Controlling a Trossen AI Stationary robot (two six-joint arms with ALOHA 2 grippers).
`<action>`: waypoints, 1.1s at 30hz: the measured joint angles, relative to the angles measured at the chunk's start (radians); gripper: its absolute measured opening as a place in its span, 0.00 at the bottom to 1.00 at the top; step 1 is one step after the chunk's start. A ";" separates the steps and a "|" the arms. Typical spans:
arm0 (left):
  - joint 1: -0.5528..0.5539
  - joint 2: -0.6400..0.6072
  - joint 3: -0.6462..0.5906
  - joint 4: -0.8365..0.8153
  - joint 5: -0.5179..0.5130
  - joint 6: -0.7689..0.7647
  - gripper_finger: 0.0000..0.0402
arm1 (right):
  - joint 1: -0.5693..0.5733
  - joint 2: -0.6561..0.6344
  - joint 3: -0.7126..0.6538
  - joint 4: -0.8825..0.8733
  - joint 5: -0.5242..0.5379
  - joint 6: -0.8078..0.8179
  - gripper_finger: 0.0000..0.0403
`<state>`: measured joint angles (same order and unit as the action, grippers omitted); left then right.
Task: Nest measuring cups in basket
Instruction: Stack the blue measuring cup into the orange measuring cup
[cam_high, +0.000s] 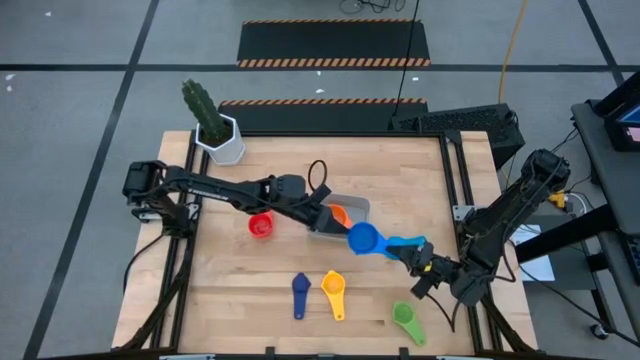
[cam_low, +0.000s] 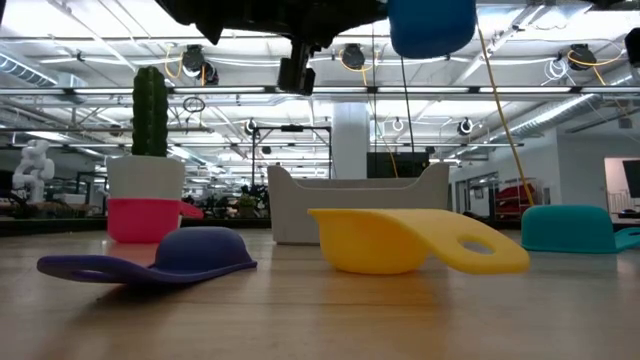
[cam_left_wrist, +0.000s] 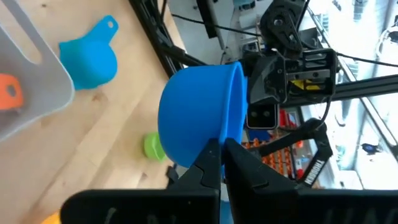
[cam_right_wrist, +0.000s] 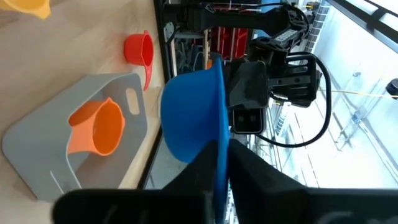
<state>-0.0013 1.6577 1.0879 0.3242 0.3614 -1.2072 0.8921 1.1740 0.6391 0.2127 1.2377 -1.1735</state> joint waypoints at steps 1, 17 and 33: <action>0.000 0.001 0.000 -0.001 -0.003 0.004 0.02 | 0.000 0.000 -0.007 0.001 0.000 0.002 0.02; 0.033 -0.017 0.000 -0.099 0.085 0.233 0.49 | -0.012 0.002 -0.147 0.243 -0.056 0.067 0.00; -0.125 -0.271 0.002 -0.482 -0.412 0.834 0.44 | -0.346 0.073 -0.146 0.459 -0.263 0.095 0.00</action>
<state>-0.1260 1.3865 1.0899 -0.1579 -0.0510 -0.3735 0.5461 1.2472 0.4927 0.6715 0.9748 -1.0784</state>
